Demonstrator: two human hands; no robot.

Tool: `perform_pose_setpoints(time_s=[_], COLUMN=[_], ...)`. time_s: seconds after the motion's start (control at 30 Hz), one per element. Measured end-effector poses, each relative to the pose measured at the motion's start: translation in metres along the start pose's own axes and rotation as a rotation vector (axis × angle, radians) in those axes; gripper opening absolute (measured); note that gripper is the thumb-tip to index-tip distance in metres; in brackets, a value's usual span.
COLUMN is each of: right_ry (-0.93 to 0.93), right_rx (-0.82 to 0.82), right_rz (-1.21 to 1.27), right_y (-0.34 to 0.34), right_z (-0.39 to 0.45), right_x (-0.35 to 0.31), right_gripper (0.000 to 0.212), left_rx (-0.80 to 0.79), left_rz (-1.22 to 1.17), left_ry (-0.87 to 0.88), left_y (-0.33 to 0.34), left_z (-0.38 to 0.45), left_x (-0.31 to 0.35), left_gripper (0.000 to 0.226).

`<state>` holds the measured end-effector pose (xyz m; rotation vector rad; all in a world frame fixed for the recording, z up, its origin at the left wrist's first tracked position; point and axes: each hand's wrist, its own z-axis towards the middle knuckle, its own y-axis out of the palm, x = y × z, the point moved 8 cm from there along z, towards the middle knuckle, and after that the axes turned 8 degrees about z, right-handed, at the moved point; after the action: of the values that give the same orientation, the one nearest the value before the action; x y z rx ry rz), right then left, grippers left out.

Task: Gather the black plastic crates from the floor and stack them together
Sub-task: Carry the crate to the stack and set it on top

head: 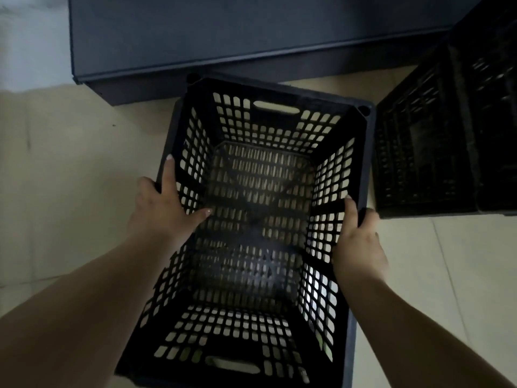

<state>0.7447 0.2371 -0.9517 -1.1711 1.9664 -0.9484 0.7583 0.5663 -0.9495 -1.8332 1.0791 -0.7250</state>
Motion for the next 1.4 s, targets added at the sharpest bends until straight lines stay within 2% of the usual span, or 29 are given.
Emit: perform_pose_setpoints(time_s=[0.17,0.3,0.4,0.57,0.7,0.87,1.0,1.17,1.3,1.4], right_ry=[0.002,-0.056,-0.084,-0.119,-0.116,-0.086,-0.100,-0.080,-0.027,0.046], right_rx=[-0.010,0.014,0.035,0.141,0.263,0.353,0.451,0.590,0.657,0.706], right_rz=[0.037,0.017,-0.021,-0.030,-0.058,-0.010,0.040,0.079,0.074,0.016], right_y=[-0.061,-0.140,-0.213,-0.351,-0.453,-0.553,-0.621,-0.694,-0.743,-0.776], right_z=[-0.026,-0.070,-0.121,-0.220,-0.293,-0.369,-0.418,-0.461,-0.474,-0.475], right_x=[-0.004,-0.012,-0.022,-0.040,-0.048,-0.049,-0.045,-0.017,0.023,0.051], right_gripper=[0.088,0.091,0.093,0.082,0.085,0.088,0.082,0.075,0.072,0.067], left_rx=[-0.033,-0.030,-0.002,0.112,0.203,0.407,0.508,0.623,0.689,0.676], left_rz=[0.003,-0.015,0.048,0.118,0.118,0.252,0.247,0.225,0.237,0.220], left_ry=[0.041,0.031,0.082,0.146,0.235,0.327,0.395,0.497,0.575,0.592], left_y=[-0.053,-0.128,-0.197,-0.332,-0.447,-0.579,-0.661,-0.725,-0.747,-0.753], left_z=[-0.028,-0.073,-0.123,-0.210,-0.260,-0.321,-0.367,-0.415,-0.441,-0.450], left_x=[0.010,0.011,0.013,0.021,0.037,0.059,0.082,0.133,0.192,0.241], left_gripper=[0.106,0.092,0.091,0.090,0.084,0.081,0.081,0.083,0.079,0.076])
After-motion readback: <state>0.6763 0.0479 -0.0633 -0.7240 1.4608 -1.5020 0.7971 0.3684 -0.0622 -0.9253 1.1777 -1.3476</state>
